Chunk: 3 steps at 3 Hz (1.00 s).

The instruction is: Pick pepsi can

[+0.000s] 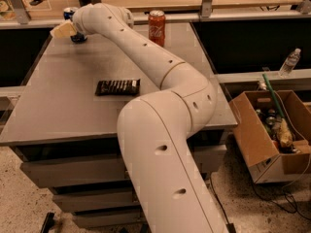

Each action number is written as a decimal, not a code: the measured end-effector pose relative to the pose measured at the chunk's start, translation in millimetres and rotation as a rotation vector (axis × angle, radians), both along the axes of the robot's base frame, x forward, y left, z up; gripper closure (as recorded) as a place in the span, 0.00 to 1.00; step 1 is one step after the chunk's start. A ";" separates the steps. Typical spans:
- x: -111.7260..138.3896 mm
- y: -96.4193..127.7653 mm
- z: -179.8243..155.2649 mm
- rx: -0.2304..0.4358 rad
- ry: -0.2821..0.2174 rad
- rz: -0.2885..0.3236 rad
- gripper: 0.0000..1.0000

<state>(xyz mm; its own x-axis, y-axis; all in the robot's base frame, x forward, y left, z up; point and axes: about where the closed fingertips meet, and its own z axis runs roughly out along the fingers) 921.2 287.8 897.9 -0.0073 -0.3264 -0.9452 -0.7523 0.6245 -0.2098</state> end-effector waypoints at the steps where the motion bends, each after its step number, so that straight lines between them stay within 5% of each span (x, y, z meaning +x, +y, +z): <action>1: 7.2 4.4 -2.3 -0.008 -0.004 0.010 0.00; 2: 12.8 9.9 -4.5 -0.018 -0.002 0.017 0.00; 3: 16.4 12.3 -4.1 -0.029 -0.009 0.021 0.16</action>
Offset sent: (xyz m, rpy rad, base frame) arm 0.0364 0.0128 0.0031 -0.0291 -0.0039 0.0208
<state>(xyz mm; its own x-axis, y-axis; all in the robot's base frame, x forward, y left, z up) 937.5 300.0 893.8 0.0083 -0.3540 -0.9352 -0.7633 0.6019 -0.2346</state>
